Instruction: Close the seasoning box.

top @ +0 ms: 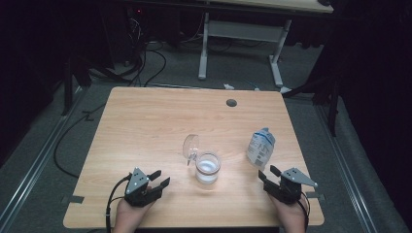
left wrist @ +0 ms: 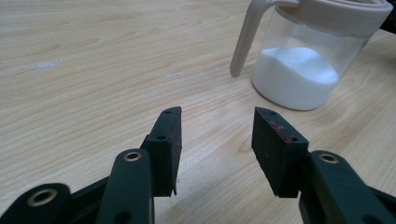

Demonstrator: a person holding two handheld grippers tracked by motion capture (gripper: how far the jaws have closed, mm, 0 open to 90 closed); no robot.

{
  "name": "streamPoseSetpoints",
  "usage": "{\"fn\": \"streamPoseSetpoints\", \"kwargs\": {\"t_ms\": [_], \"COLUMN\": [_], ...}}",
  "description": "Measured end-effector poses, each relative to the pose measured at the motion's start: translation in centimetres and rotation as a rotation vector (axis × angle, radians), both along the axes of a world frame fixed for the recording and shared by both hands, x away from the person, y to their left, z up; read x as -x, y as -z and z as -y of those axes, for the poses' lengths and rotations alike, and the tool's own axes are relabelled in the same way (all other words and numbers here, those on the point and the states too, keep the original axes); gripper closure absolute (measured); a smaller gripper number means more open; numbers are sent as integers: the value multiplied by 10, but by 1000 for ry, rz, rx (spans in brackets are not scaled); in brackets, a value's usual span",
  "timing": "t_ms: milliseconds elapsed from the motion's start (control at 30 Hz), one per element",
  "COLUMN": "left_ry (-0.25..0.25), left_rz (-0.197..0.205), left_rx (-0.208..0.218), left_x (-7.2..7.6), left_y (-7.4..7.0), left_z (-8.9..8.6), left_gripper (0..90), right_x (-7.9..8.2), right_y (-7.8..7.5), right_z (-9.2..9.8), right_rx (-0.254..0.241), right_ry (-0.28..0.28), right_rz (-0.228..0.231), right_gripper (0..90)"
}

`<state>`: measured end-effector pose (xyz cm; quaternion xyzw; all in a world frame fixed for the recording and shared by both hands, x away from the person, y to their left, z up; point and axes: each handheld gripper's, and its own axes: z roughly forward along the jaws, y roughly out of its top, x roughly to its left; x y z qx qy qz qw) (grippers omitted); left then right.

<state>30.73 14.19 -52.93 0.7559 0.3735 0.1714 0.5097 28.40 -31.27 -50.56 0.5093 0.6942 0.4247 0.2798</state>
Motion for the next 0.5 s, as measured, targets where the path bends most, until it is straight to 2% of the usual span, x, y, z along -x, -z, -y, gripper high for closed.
{"fn": "streamPoseSetpoints", "kwargs": {"t_ms": [233, 400, 500], "left_ry": [6, -4, -8], "left_rz": [-26, -34, -41], "left_rx": [27, 40, 43], "left_x": [0, 1, -1], "left_y": [0, -2, -3], "left_z": [2, 5, 6], "left_gripper": [531, 538, 544], "right_x": [2, -4, -10], "right_y": [-4, -2, -1], "right_z": [-18, -36, -49], "right_rx": [13, 16, 43], "right_ry": [-48, -89, -116], "right_rz": [19, 2, -5], "right_gripper": [523, 559, 575]}}
